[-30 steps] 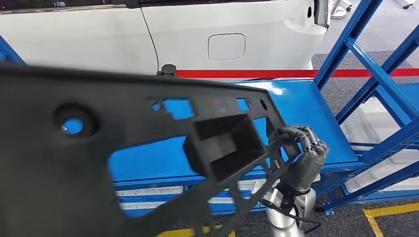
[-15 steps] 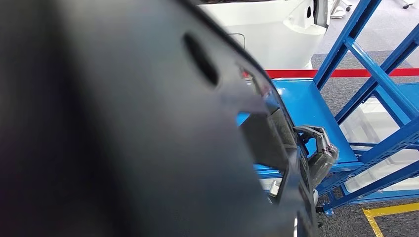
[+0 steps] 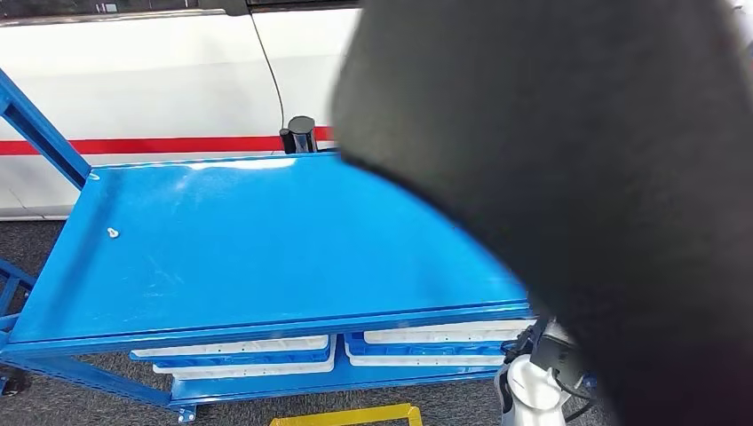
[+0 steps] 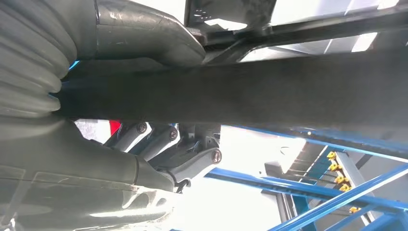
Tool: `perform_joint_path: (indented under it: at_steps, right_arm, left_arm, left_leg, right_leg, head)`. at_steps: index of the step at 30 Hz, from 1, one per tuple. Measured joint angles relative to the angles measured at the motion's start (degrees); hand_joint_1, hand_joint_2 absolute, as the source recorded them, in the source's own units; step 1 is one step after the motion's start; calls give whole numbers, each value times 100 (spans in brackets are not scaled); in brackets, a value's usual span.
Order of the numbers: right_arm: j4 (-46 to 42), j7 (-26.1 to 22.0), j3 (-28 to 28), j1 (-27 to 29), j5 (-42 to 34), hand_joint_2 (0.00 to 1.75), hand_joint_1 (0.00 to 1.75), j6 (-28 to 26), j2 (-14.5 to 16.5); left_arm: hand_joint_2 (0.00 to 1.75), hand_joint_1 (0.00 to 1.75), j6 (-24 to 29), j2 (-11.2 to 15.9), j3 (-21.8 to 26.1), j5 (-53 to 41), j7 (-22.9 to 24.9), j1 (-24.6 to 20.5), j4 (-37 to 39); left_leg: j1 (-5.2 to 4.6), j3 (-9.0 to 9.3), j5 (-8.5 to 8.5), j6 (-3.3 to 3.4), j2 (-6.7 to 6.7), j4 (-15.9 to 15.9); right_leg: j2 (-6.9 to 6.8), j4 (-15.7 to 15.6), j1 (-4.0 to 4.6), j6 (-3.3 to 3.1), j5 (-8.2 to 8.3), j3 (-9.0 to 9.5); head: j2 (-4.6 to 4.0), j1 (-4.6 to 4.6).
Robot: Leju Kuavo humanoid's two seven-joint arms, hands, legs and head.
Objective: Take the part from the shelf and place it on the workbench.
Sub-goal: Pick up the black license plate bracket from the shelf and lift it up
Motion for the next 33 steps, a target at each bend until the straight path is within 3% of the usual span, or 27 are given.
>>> perform_joint_path:
  at_steps: [22, 33]
  right_arm:
    - [359, 466, -247, -371, -589, 175, 175, 2, -268]
    - [548, 466, -217, -459, -661, 175, 175, 4, -342]
  left_arm:
    - [175, 0, 93, -13, -23, 86, 52, -14, 11]
    - [175, 0, 93, -13, -14, 194, 30, -14, 24]
  left_leg:
    - [0, 1, 0, 0, 1, -1]
    - [-69, -1, -20, 37, -10, 9]
  right_leg:
    - [0, 0, 0, 1, 1, 25]
    - [-4, -10, -59, 30, 4, 25]
  head:
    - [0, 1]
    - [1, 2]
